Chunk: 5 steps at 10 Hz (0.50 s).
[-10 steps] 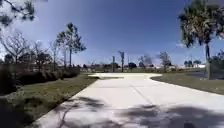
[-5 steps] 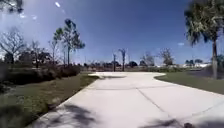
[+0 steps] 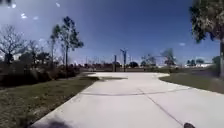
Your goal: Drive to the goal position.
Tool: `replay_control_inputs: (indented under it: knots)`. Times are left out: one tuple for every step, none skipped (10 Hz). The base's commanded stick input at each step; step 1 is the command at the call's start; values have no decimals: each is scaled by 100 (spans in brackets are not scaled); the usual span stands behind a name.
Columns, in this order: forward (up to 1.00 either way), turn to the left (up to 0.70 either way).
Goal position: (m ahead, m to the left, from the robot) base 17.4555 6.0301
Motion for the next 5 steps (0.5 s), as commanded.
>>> replay_control_inputs:
  knots:
    - [100,0]
    - [100,0]
    - [100,0]
    - [100,0]
    - [100,0]
